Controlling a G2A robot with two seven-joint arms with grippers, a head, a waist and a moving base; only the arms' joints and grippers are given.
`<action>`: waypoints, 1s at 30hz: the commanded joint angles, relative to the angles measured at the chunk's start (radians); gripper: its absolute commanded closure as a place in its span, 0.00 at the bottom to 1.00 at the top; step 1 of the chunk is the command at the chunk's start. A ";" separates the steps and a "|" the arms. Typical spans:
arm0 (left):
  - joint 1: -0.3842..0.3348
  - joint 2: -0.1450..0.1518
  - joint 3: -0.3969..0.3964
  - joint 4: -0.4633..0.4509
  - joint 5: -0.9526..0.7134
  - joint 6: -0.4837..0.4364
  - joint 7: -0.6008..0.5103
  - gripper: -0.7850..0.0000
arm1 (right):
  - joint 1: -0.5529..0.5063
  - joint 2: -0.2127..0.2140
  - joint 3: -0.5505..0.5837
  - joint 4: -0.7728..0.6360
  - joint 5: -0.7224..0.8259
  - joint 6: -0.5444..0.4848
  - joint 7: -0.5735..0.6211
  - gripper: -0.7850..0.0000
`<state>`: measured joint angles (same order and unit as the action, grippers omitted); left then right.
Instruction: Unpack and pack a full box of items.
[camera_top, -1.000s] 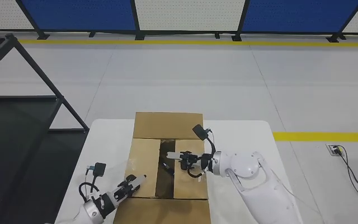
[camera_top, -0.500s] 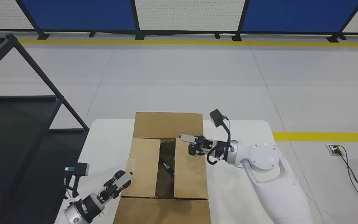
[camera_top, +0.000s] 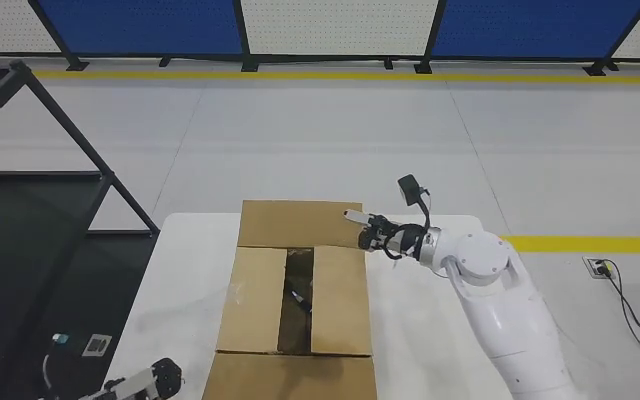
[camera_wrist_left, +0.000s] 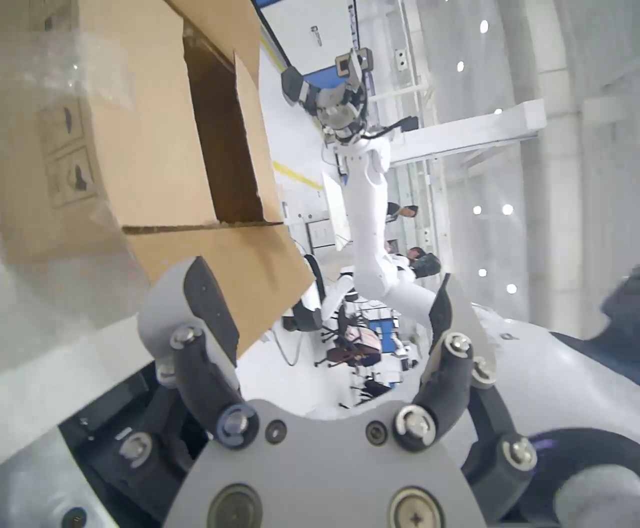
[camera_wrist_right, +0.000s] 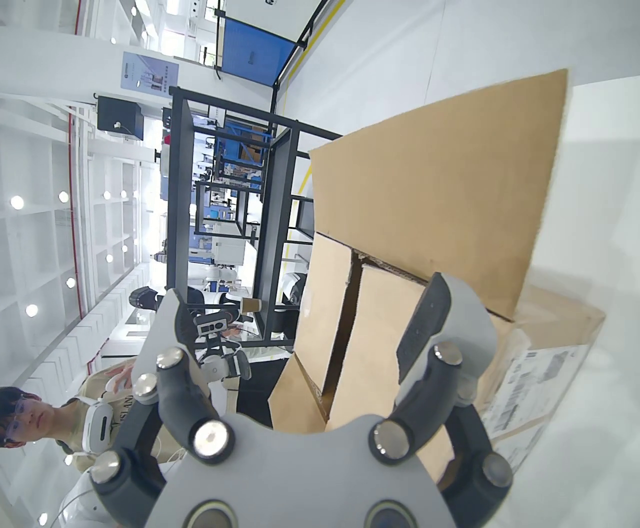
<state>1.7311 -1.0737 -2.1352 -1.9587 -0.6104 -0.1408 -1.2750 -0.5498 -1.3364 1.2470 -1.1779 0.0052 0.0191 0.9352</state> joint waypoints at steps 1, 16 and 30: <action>0.010 0.005 -0.037 0.025 -0.005 0.017 -0.050 0.00 | -0.001 0.000 0.000 -0.006 0.000 0.001 0.000 0.00; 0.016 0.013 0.000 -0.001 0.108 0.055 -0.052 0.00 | -0.012 -0.007 -0.003 0.051 0.063 -0.050 -0.050 0.00; -0.037 0.046 0.105 0.068 0.260 0.110 -0.147 0.00 | 0.130 -0.029 -0.064 0.409 0.022 -0.258 -0.168 0.00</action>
<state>1.6957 -1.0287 -2.0400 -1.8912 -0.3545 -0.0327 -1.4168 -0.4361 -1.3605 1.1937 -0.8021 0.0258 -0.2443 0.7722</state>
